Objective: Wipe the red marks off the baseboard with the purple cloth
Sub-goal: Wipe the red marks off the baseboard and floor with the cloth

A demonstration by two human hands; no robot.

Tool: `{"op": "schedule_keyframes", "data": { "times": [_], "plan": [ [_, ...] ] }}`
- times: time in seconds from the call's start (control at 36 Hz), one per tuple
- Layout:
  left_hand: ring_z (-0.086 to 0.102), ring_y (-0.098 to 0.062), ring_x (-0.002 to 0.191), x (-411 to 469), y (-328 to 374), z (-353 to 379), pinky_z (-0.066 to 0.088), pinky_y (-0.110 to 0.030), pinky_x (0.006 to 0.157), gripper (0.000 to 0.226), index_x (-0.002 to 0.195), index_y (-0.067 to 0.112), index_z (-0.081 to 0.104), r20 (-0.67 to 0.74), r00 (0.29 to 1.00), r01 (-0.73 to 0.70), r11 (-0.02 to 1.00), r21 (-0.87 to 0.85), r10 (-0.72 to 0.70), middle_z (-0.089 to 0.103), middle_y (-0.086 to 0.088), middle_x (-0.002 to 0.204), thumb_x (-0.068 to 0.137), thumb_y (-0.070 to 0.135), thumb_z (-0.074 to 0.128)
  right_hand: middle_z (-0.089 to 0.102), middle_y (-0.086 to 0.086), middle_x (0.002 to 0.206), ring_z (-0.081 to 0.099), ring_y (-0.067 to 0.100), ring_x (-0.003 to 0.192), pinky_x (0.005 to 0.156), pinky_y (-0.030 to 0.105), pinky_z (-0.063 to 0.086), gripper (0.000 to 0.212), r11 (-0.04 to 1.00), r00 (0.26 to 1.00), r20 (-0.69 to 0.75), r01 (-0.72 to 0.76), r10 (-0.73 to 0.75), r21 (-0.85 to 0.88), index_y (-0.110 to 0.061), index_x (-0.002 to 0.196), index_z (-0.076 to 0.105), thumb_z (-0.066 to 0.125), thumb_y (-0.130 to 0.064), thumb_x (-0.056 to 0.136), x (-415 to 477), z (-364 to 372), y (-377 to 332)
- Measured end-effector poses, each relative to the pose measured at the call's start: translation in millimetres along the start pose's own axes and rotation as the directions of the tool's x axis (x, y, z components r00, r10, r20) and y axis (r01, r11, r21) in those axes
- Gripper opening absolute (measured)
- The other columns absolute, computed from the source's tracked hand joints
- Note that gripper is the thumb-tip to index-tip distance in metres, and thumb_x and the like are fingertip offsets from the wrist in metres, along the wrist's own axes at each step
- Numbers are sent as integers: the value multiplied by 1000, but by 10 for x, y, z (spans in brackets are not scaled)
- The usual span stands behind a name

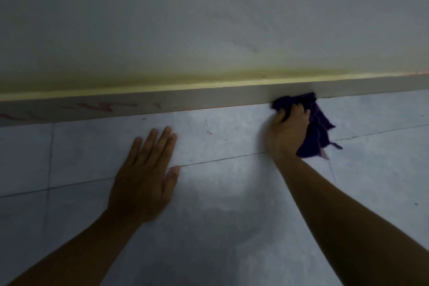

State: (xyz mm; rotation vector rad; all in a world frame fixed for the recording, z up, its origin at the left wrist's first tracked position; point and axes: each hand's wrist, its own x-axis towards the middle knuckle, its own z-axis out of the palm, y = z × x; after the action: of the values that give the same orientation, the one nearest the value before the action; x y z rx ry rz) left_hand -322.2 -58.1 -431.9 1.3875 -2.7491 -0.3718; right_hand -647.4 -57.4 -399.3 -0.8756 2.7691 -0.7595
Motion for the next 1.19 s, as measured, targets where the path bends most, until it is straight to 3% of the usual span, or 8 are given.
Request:
{"op": "schedule_keyframes", "data": {
  "times": [0.11, 0.31, 0.42, 0.56, 0.64, 0.81, 1.03, 1.19],
  "plan": [
    [15, -24, 163, 8, 0, -33, 20, -50, 132, 68, 166, 14, 19, 1, 1000, -8, 1000, -6, 8, 18, -5, 175, 106, 46, 26, 49, 12, 153, 29, 29, 152, 126, 45, 23, 38, 971, 966, 103, 231, -236, 59, -6, 141, 55, 47, -18, 105, -556, 213, -147],
    [12, -19, 164, -301, -341, -160, 8, -41, 134, 67, 166, 13, 18, -9, 997, 80, 991, -109, -82, 14, -4, 176, 106, 42, 29, 46, 14, 155, 43, 34, 144, 118, 53, 36, 41, 970, 969, 136, 187, -208, 153, -7, 145, 49, 43, -23, 107, -714, 213, -227],
    [22, -26, 162, -726, -769, -218, 15, -47, 133, 66, 164, 10, 25, -50, 978, 201, 979, -43, -203, 22, -8, 174, 106, 39, 31, 40, 14, 159, 25, 31, 153, 125, 49, 23, 44, 941, 927, 191, 295, -324, 165, -4, 148, 46, 39, -23, 109, -1199, 436, -629],
    [23, -30, 161, -1015, -1068, -232, 16, -50, 132, 69, 164, 9, 24, -73, 938, 339, 941, -11, -339, 24, -14, 173, 105, 45, 27, 52, 24, 147, 40, 43, 143, 124, 52, 24, 42, 795, 767, 259, 607, -587, 0, 0, 141, 55, 52, -16, 103, -1926, 768, -1259],
    [14, -26, 163, -1075, -1086, -193, 15, -50, 133, 71, 166, 11, 16, -49, 928, 369, 930, -7, -369, 15, -10, 175, 106, 50, 19, 48, 15, 153, 36, 37, 147, 124, 49, 20, 50, 574, 526, 314, 814, -791, 83, -10, 147, 51, 61, -17, 98, -2259, 948, -1461],
    [15, -27, 163, -1079, -1100, -185, 17, -51, 132, 70, 166, 11, 17, -62, 928, 367, 930, -9, -367, 15, -10, 175, 106, 48, 22, 54, 6, 148, 42, 25, 143, 123, 41, 28, 44, 476, 339, 408, 826, -848, 302, -17, 137, 61, 58, -26, 94, -2030, 810, -1197],
    [20, -29, 162, -1065, -1101, -132, 18, -52, 131, 69, 165, 11, 20, -131, 929, 345, 938, -28, -346, 21, -10, 175, 106, 44, 28, 43, 15, 156, 29, 31, 150, 125, 51, 21, 52, 866, 843, 287, 495, -455, -79, -14, 145, 50, 42, -36, 99, -1001, 217, -306],
    [17, -27, 163, -1056, -1095, -122, 16, -50, 132, 69, 166, 13, 16, -130, 926, 351, 935, -44, -354, 19, -9, 175, 106, 45, 25, 47, 21, 152, 27, 40, 150, 123, 56, 24, 43, 911, 898, 183, 411, -400, -25, -5, 143, 52, 46, -18, 103, -1500, 535, -745]
  ]
}}
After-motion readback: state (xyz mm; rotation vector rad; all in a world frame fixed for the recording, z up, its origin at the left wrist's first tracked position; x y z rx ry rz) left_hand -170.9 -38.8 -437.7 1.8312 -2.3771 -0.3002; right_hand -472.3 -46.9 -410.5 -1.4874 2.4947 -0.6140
